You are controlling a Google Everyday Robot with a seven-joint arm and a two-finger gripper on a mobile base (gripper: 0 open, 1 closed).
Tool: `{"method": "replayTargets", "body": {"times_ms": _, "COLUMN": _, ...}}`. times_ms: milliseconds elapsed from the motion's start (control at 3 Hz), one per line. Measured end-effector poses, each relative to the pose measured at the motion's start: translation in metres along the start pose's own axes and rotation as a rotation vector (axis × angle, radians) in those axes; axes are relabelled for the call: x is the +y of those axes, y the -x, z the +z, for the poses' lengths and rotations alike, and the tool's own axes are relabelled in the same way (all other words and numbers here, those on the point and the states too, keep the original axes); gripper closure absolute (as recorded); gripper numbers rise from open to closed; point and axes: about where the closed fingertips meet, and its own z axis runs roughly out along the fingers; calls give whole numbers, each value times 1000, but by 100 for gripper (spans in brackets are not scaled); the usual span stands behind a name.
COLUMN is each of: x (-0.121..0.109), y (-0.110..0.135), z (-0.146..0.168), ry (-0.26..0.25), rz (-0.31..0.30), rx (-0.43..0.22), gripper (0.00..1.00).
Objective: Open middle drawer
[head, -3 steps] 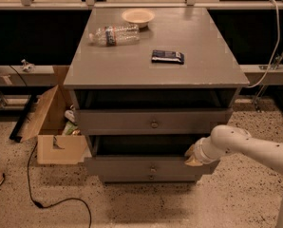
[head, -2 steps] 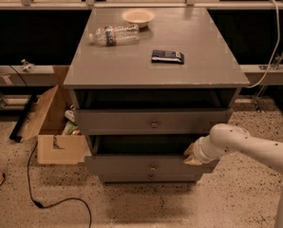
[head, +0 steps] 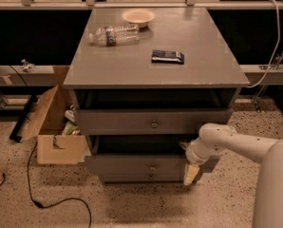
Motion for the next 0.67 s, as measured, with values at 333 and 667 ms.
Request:
{"method": "replayTargets", "body": {"times_ms": 333, "x": 9, "y": -1, "z": 11, "ry": 49, "rz": -15, "rx": 23, "gripper": 0}}
{"method": "replayTargets", "body": {"times_ms": 667, "x": 32, "y": -5, "z": 1, "ry": 94, "rz": 1, "rx": 65, "gripper": 19}}
